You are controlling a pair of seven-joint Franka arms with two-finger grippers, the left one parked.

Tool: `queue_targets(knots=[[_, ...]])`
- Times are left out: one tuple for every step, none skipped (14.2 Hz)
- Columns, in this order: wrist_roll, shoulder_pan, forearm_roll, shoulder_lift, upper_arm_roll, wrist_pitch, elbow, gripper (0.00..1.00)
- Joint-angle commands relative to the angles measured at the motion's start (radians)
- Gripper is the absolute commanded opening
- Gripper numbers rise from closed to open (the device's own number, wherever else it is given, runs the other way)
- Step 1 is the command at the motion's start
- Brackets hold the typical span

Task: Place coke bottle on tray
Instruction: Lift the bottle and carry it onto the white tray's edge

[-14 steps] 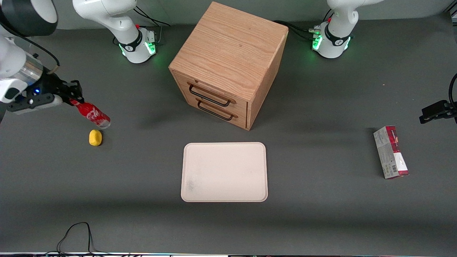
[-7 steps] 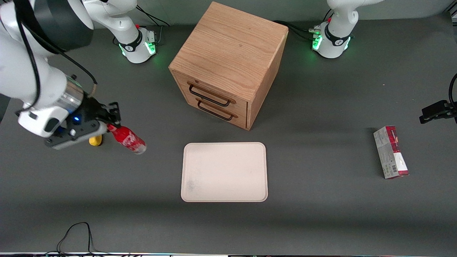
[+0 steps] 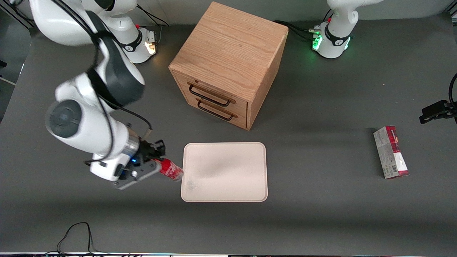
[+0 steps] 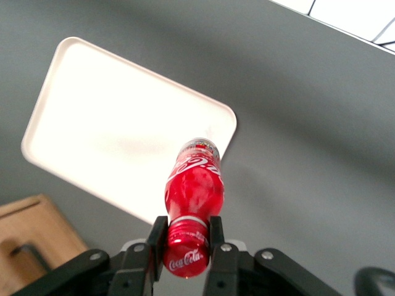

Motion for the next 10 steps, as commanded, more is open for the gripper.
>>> queue_targets(knots=[[0.043, 0.004, -0.074, 0.112, 0.045, 0.064, 0.072, 0.0], [0.044, 0.004, -0.074, 0.135, 0.045, 0.085, 0.071, 0.0], [0.046, 0.004, -0.074, 0.15, 0.045, 0.101, 0.069, 0.0], [0.046, 0.004, -0.076, 0.158, 0.044, 0.121, 0.065, 0.0], [0.046, 0.004, -0.076, 0.172, 0.044, 0.138, 0.062, 0.0], [0.044, 0.004, -0.083, 0.184, 0.044, 0.144, 0.062, 0.0], [0.044, 0.004, -0.091, 0.195, 0.044, 0.15, 0.063, 0.0], [0.043, 0.004, -0.093, 0.196, 0.041, 0.164, 0.062, 0.0], [0.044, 0.004, -0.094, 0.198, 0.039, 0.167, 0.06, 0.0], [0.046, 0.004, -0.093, 0.198, 0.039, 0.17, 0.055, 0.28]])
